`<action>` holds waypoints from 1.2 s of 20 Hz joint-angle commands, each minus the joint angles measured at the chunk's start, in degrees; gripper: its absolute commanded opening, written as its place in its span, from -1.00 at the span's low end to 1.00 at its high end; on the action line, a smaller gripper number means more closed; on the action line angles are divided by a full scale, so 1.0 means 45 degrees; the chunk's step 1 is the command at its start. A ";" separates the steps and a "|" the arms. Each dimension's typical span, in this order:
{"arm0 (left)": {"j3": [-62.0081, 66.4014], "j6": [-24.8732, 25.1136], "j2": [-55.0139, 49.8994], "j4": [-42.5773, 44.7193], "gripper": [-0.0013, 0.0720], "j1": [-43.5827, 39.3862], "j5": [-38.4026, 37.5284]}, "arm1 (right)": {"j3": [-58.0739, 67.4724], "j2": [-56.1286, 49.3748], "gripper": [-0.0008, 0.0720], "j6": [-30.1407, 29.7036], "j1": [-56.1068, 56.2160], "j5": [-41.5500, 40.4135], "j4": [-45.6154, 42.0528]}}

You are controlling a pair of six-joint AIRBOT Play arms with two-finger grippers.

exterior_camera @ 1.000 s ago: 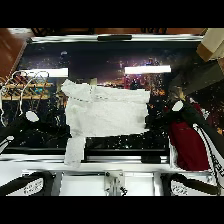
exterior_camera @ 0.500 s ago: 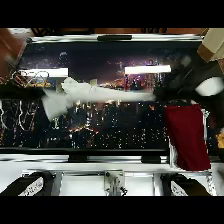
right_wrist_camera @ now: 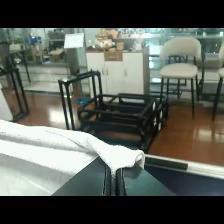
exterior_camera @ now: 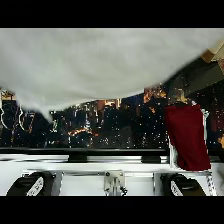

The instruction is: Fold the shirts.

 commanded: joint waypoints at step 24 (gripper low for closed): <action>-0.6649 0.1161 -1.0928 -0.2851 -0.85 -0.0369 0.1379 | -0.1880 -1.2473 -0.74 0.3162 0.0019 0.1977 -0.4566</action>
